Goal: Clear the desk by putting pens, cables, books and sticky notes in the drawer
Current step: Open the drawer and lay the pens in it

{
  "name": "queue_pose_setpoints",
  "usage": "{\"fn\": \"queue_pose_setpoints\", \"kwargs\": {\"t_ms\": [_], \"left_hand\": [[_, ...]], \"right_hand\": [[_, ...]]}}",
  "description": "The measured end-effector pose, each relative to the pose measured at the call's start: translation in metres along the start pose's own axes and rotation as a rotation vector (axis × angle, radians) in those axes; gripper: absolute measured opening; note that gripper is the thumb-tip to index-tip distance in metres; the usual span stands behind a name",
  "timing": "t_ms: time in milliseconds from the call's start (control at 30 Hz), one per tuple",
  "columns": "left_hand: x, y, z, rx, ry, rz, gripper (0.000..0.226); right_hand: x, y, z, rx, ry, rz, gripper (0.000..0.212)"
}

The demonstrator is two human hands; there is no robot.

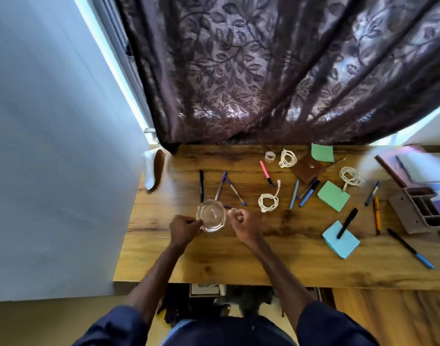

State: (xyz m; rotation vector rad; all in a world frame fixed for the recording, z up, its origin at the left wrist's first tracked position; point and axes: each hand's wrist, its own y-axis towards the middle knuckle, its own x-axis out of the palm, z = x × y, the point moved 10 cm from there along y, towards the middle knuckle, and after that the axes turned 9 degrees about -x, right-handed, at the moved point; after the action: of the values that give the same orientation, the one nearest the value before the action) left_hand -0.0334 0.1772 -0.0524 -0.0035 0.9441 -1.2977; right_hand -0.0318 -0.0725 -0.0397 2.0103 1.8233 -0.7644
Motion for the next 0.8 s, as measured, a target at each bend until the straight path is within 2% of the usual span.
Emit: {"fn": "queue_pose_setpoints", "kwargs": {"t_ms": [67, 167, 267, 500, 667, 800], "left_hand": [[-0.027, 0.009, -0.016, -0.090, -0.135, 0.025, 0.018], [-0.067, 0.023, -0.041, -0.239, -0.318, 0.102, 0.017], [-0.100, 0.042, -0.069, -0.397, -0.470, 0.185, 0.040], [-0.140, 0.053, -0.108, -0.617, -0.477, 0.319, 0.030], [-0.139, 0.073, -0.131, -0.648, -0.413, 0.388, 0.049], [-0.130, 0.088, -0.151, -0.684, -0.394, 0.392, 0.049]], "right_hand": [[0.026, 0.002, -0.013, 0.012, -0.011, -0.087, 0.032], [0.052, 0.002, -0.031, 0.006, -0.035, -0.130, 0.024], [0.073, 0.000, -0.050, -0.042, -0.052, -0.162, 0.021], [0.101, -0.007, -0.062, -0.060, -0.038, -0.261, 0.018], [0.101, -0.013, -0.051, -0.034, -0.055, -0.277, 0.019], [0.093, -0.014, -0.036, 0.011, -0.055, -0.264, 0.016]]}}
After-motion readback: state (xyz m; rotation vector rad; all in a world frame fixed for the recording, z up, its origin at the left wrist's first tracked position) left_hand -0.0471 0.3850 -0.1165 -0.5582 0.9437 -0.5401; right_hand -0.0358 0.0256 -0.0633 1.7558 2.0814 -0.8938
